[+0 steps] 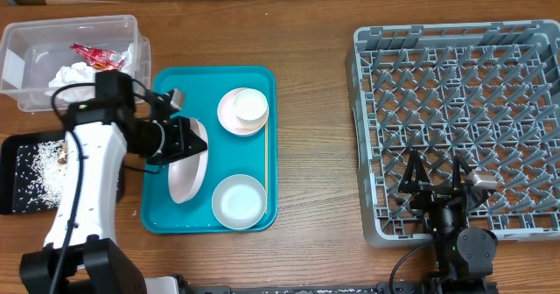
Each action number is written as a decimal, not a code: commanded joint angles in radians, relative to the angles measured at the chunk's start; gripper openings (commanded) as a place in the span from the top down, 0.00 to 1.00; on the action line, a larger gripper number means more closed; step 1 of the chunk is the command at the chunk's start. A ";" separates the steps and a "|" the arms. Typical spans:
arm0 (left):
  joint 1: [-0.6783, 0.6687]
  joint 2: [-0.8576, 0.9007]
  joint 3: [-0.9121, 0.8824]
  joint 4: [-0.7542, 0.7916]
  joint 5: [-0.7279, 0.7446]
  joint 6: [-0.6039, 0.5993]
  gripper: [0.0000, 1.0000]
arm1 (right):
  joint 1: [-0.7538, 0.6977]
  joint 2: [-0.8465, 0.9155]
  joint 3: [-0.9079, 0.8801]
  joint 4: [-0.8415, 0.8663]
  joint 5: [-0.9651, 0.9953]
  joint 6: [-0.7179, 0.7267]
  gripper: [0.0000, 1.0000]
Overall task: Sort waste into correct bins and load items into the dishwasher
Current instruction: 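Carry the pink plate right and lower it onto the teal tray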
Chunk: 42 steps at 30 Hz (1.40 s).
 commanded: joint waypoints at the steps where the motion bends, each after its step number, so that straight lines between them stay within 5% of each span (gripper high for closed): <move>1: -0.034 -0.009 -0.008 0.022 -0.192 -0.104 0.96 | -0.003 -0.010 -0.010 0.004 -0.002 -0.003 0.00; 13: -0.057 -0.009 -0.008 0.133 -0.260 -0.126 0.95 | -0.003 -0.010 -0.010 0.004 -0.002 -0.003 0.00; 16: -0.058 -0.009 -0.008 0.138 -0.251 -0.126 0.59 | -0.003 -0.010 -0.010 0.004 -0.002 -0.003 0.00; 20: -0.058 -0.009 -0.001 0.154 -0.193 -0.125 0.50 | -0.003 -0.010 -0.010 0.004 -0.002 -0.003 0.00; 28: -0.061 -0.011 0.070 0.111 -0.071 -0.124 0.59 | -0.003 -0.010 -0.010 0.004 -0.002 -0.003 0.00; 31: -0.082 -0.021 0.102 0.061 -0.039 -0.043 0.70 | -0.003 -0.010 -0.010 0.004 -0.002 -0.003 0.00; 34: -0.132 -0.060 0.111 0.041 -0.037 0.004 0.71 | -0.003 -0.010 -0.010 0.004 -0.002 -0.003 0.00; 36: -0.176 -0.095 0.111 0.036 -0.069 0.003 0.65 | -0.003 -0.010 -0.010 0.004 -0.002 -0.003 0.00; 38: -0.219 -0.118 0.111 0.024 -0.114 -0.001 0.47 | -0.003 -0.010 -0.010 0.004 -0.002 -0.003 0.00; 39: -0.245 -0.127 0.111 0.015 -0.150 -0.020 0.14 | -0.003 -0.010 -0.010 0.004 -0.002 -0.003 0.00; 40: -0.265 -0.130 0.111 0.008 -0.177 -0.036 0.00 | -0.003 -0.010 -0.010 0.004 -0.002 -0.003 0.00; 42: -0.300 -0.128 0.111 -0.011 -0.216 -0.051 0.00 | -0.003 -0.010 -0.010 0.004 -0.002 -0.003 0.00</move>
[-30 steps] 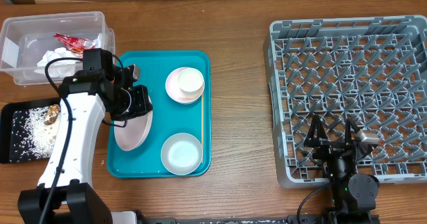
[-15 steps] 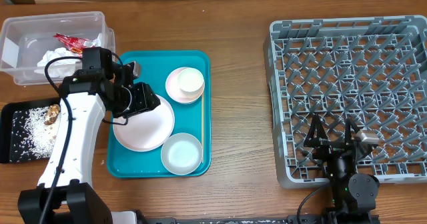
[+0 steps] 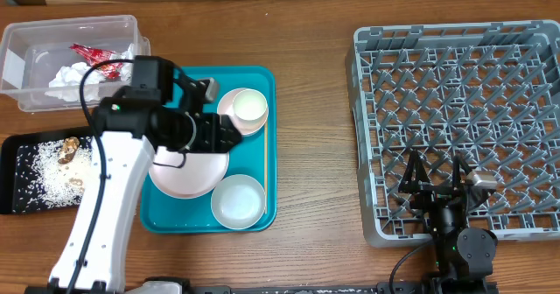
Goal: Sort waste into correct bins and load items into the dishwasher
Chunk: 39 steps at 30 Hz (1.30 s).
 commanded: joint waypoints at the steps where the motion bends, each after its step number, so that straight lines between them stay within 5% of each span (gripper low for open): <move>1: -0.057 -0.012 0.019 -0.019 -0.100 -0.028 0.00 | -0.003 -0.010 -0.010 0.004 -0.001 -0.003 0.00; 8: -0.088 0.008 0.010 0.086 -0.107 -0.076 0.00 | -0.003 -0.010 -0.010 0.004 -0.001 -0.003 0.00; 15: -0.088 0.021 0.010 0.187 -0.107 -0.252 0.00 | -0.003 -0.010 -0.010 0.004 -0.001 -0.003 0.00; 24: -0.077 0.024 0.011 0.199 -0.227 -0.264 0.00 | -0.003 -0.010 -0.010 0.004 -0.001 -0.003 0.00; 31: 0.178 0.024 0.011 0.199 -0.351 -0.463 0.00 | -0.003 -0.010 -0.010 0.004 -0.001 -0.003 0.00; 39: 0.350 0.024 0.011 0.191 -0.354 -0.469 0.00 | -0.003 -0.010 -0.010 0.004 -0.001 -0.003 0.00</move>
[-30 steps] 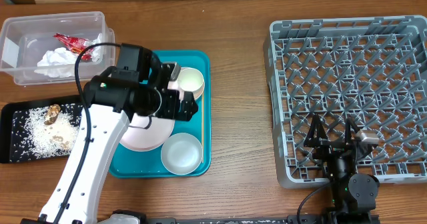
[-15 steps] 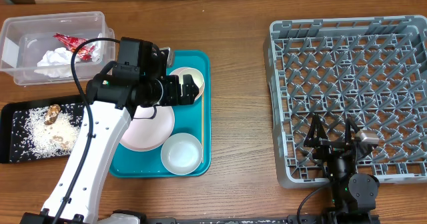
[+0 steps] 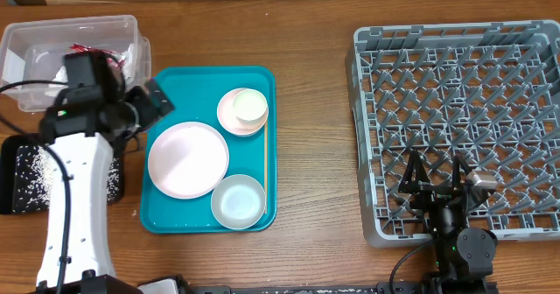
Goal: Sort waste into correct bins and load items into the dishwasher
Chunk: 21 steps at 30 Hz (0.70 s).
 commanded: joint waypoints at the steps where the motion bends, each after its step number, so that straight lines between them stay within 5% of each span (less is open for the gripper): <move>1: 0.037 0.004 0.008 0.000 -0.017 -0.027 0.00 | -0.003 -0.010 -0.010 0.004 -0.002 -0.003 0.00; 16: 0.041 0.004 0.008 0.031 -0.038 -0.039 0.00 | -0.003 -0.010 -0.010 0.008 -0.003 0.004 0.00; 21: 0.049 0.004 0.008 0.061 -0.175 -0.051 0.00 | -0.002 -0.010 -0.010 0.120 -0.267 0.283 0.00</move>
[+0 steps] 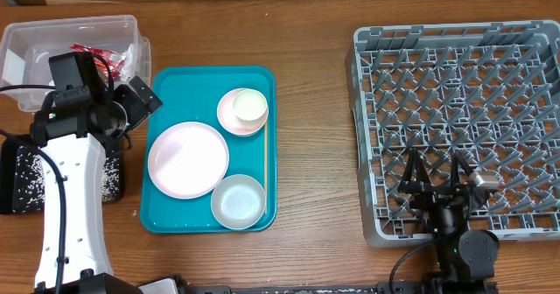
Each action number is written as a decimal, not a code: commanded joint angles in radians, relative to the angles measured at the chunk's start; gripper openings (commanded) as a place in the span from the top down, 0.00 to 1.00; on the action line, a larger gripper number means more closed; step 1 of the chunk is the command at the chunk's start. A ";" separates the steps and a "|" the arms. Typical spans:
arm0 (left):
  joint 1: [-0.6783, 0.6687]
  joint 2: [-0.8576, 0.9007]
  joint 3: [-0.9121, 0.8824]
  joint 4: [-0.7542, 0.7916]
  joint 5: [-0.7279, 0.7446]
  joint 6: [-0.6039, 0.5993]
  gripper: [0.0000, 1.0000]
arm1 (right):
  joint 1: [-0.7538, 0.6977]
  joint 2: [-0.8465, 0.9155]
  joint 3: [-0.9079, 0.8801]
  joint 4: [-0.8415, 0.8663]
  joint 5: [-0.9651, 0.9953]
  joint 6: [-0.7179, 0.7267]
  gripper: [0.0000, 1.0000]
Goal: Sort waste into correct bins and load items into the dishwasher
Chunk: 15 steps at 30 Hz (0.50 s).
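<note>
A pink plate [188, 160] lies flat on the teal tray [166, 220]. Behind it a small saucer carries a pale cup [248, 106], and a white bowl [238, 200] sits at the tray's front. A thin chopstick [265, 158] lies along the tray's right side. My left gripper [144, 95] hovers just off the tray's back left corner, open and holding nothing. The grey dish rack [459, 110] stands at the right. My right gripper [437, 182] rests open over the rack's front edge.
A clear plastic bin [35, 53] at the back left holds a red wrapper [94, 54] and white tissue. A black tray [16, 167] with scattered rice lies at the left edge, partly under my left arm.
My left gripper has shifted slightly further left, away from the tray. The plate, cup, bowl and chopstick have not moved, and the right arm is still.
My left gripper first held the pink plate tilted on edge over the tray's left side. Then the plate lay nearly flat on the tray with the gripper still at its rim. After that the plate was let go, and the gripper stood left of the tray, as now.
</note>
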 commanded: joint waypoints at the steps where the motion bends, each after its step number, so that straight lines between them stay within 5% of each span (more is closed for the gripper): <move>1: 0.018 0.003 0.008 0.026 -0.137 -0.035 0.00 | -0.002 -0.010 -0.010 0.060 -0.278 0.293 0.00; 7: 0.084 0.003 0.008 0.037 -0.208 -0.040 0.00 | -0.002 -0.010 -0.010 0.057 -0.626 0.723 0.00; 15: 0.228 0.003 0.008 -0.031 -0.147 -0.063 0.00 | -0.002 -0.010 0.047 0.276 -0.721 0.805 0.01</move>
